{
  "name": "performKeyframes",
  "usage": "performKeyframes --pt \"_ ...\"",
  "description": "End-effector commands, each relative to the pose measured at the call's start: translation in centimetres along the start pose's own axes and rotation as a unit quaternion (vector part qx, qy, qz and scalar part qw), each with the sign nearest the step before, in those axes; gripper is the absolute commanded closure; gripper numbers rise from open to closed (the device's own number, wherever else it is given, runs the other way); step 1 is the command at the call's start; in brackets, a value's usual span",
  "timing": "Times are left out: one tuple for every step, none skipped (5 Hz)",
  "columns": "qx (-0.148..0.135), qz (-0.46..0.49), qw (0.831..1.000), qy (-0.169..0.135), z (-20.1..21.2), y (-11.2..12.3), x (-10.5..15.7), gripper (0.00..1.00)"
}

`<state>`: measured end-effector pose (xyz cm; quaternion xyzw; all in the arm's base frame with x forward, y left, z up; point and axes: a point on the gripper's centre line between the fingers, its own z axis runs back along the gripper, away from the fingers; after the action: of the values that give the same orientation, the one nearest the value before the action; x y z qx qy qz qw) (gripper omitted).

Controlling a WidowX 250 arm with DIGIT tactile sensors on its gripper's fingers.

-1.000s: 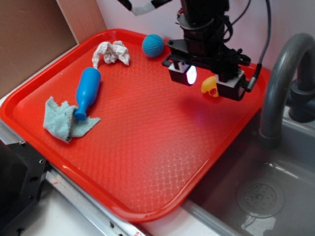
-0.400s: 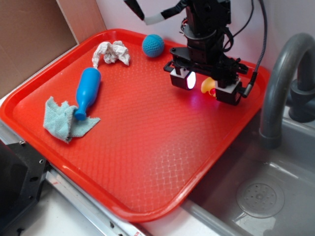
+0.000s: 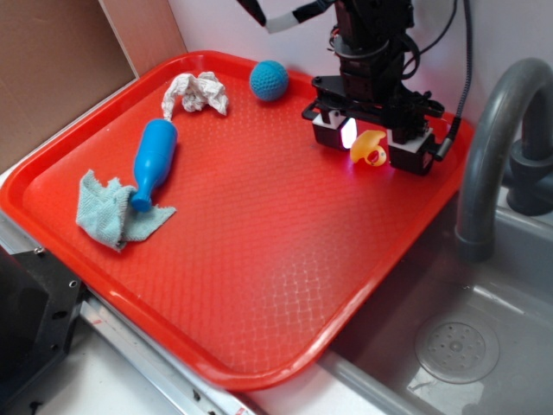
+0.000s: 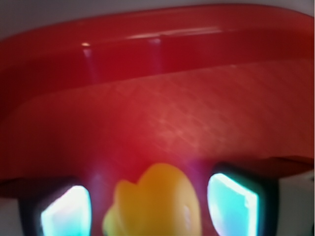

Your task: Grab the yellow duck.

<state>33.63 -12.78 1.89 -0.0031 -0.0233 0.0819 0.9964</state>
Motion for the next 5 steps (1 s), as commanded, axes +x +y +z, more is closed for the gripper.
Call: performKeyframes --pt "0.000 0.000 1.000 -0.019 0.9 -0.4 0.5 1.00" --pt "0.019 0.072 0.997 -0.004 4.8 1.4 -0.7 1.00" --pt "0.006 0.087 0.996 -0.008 9.9 3.3 -2.9 1.00" --pt "-0.031 0.109 0.993 -0.014 14.9 6.7 -7.0 1.00" --pt "-0.066 0.154 0.985 -0.034 19.7 9.3 -10.8 1.00"
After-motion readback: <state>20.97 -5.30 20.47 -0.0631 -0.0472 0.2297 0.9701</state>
